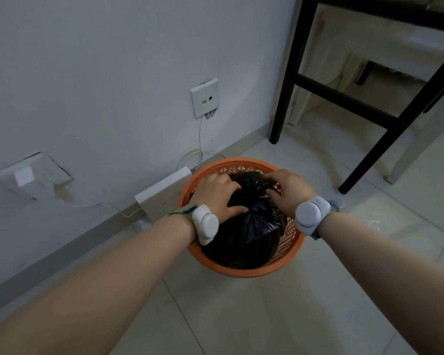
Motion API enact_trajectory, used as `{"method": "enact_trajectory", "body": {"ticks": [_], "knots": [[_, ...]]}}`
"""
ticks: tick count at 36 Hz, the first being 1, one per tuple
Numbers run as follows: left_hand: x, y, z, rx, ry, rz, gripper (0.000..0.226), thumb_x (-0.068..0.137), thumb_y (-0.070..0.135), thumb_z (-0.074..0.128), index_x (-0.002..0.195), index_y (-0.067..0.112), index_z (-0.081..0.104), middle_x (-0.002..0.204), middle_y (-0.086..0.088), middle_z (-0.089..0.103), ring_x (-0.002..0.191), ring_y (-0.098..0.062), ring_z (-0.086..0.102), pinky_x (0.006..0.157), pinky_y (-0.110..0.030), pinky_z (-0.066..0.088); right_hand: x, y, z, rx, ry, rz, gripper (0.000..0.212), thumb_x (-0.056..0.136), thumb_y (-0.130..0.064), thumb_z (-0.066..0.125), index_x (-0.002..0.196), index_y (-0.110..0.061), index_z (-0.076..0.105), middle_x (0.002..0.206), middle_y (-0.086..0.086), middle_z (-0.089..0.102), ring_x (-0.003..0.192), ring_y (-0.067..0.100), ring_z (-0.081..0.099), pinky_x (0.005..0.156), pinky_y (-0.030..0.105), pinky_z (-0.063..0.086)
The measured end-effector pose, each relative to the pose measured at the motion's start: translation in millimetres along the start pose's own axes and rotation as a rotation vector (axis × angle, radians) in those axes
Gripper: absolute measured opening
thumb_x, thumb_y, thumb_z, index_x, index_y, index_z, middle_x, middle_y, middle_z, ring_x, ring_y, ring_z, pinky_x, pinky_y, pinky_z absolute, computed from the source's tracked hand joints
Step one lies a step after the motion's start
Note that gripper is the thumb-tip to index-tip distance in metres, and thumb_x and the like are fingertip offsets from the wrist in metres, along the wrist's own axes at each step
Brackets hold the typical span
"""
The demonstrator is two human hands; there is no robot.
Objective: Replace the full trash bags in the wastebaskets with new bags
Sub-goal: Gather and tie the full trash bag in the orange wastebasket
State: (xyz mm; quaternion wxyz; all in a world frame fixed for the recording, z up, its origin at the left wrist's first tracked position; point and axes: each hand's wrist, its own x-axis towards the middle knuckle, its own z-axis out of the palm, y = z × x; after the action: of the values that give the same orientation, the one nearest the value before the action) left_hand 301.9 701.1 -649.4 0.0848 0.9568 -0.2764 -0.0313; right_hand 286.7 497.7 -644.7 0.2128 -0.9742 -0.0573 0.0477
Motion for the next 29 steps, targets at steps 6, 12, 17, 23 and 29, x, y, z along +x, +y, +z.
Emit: {"method": "enact_trajectory", "body": {"ticks": [6, 12, 17, 23, 29], "knots": [[-2, 20, 10, 0.11, -0.014, -0.062, 0.044, 0.084, 0.053, 0.054, 0.114, 0.021, 0.054, 0.111, -0.002, 0.051, 0.109, -0.026, 0.045, 0.092, -0.038, 0.034, -7, 4, -1, -0.075, 0.0, 0.047, 0.046, 0.088, -0.024, 0.056, 0.133, -0.025, 0.049, 0.132, 0.006, 0.047, 0.122, 0.031, 0.041, 0.099, 0.04, 0.039], [1, 26, 14, 0.124, 0.02, -0.084, 0.024, 0.09, 0.037, 0.051, 0.105, 0.019, 0.054, 0.108, -0.002, 0.053, 0.107, -0.025, 0.047, 0.091, -0.037, 0.035, -11, 19, -1, -0.114, -0.094, 0.208, 0.04, 0.093, -0.026, 0.049, 0.133, -0.029, 0.05, 0.136, 0.011, 0.039, 0.119, 0.037, 0.045, 0.098, 0.038, 0.04], [6, 26, 7, 0.113, 0.093, -0.098, 0.022, 0.093, 0.034, 0.046, 0.1, 0.015, 0.051, 0.11, -0.004, 0.055, 0.107, -0.026, 0.048, 0.09, -0.036, 0.035, -9, 32, -1, -0.143, -0.254, 0.308, 0.049, 0.091, -0.014, 0.046, 0.137, -0.03, 0.044, 0.134, 0.011, 0.049, 0.118, 0.033, 0.052, 0.095, 0.036, 0.046], [13, 24, -9, 0.054, 0.222, -0.1, 0.021, 0.09, 0.029, 0.051, 0.099, 0.01, 0.054, 0.105, -0.009, 0.057, 0.102, -0.031, 0.051, 0.086, -0.038, 0.035, -9, 41, -5, -0.081, -0.222, 0.383, 0.046, 0.092, -0.013, 0.046, 0.136, -0.025, 0.047, 0.137, 0.007, 0.052, 0.123, 0.03, 0.05, 0.098, 0.033, 0.042], [23, 29, -45, -0.095, 0.429, -0.154, 0.017, 0.087, 0.015, 0.055, 0.093, -0.001, 0.054, 0.1, -0.021, 0.054, 0.09, -0.039, 0.05, 0.077, -0.045, 0.038, -14, 59, -14, -0.077, -0.132, 0.367, 0.047, 0.093, -0.014, 0.043, 0.139, -0.025, 0.041, 0.135, 0.005, 0.053, 0.121, 0.029, 0.052, 0.093, 0.031, 0.042]]}}
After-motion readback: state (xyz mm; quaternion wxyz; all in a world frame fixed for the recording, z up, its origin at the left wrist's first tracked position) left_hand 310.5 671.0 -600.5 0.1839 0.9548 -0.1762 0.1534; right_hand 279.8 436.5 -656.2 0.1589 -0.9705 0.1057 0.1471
